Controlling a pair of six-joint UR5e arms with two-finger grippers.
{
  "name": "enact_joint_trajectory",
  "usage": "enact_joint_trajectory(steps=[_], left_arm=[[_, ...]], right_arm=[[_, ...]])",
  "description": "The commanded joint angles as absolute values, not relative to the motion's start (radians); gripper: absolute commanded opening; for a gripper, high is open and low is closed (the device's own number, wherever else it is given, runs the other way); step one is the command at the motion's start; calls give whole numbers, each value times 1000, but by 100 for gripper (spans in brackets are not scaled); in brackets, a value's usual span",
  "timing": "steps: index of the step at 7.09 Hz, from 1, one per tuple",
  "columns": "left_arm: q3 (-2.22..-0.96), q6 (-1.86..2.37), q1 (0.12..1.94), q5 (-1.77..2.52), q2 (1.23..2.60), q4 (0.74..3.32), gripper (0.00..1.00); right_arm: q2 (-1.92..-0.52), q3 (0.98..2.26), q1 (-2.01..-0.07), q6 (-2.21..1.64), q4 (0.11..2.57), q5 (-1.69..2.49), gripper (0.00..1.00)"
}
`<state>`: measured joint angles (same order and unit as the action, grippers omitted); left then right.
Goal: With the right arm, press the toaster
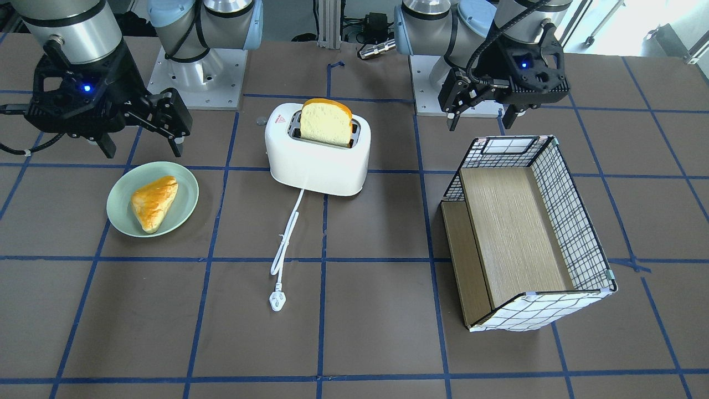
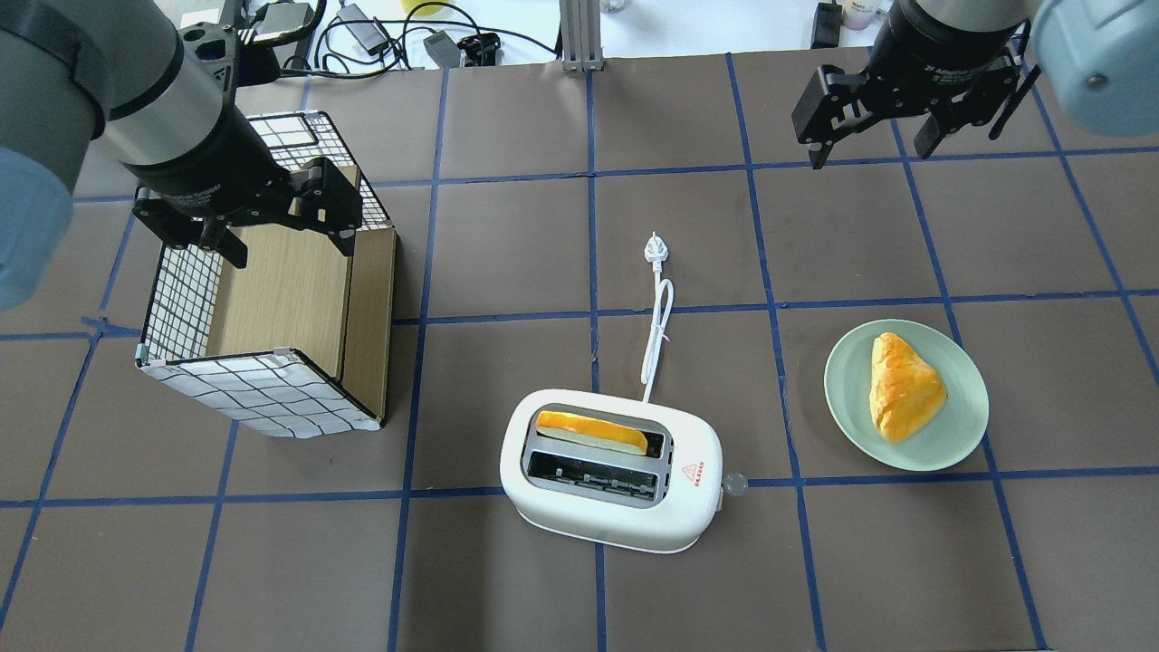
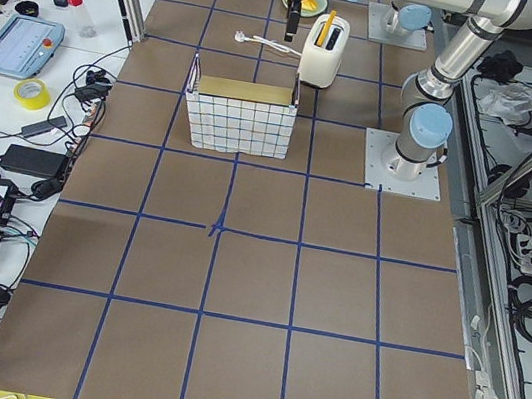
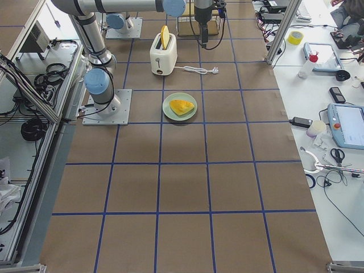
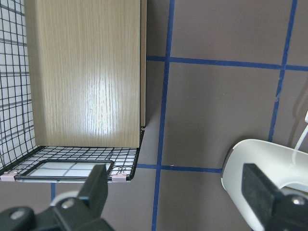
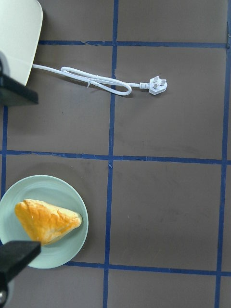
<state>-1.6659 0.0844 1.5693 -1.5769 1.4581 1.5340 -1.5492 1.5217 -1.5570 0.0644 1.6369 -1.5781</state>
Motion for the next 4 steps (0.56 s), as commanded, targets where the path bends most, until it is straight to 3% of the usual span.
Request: enact_joint_trajectory(steps=[1, 4], left_arm=[[-1666, 84, 1569, -1577, 1457, 1534, 100], [-1666, 84, 1569, -1577, 1457, 1534, 100]], right_arm=[[-1554, 1523, -1557, 58, 1629, -1578, 100], [-1711, 1645, -1555, 21, 1569, -1585, 100]])
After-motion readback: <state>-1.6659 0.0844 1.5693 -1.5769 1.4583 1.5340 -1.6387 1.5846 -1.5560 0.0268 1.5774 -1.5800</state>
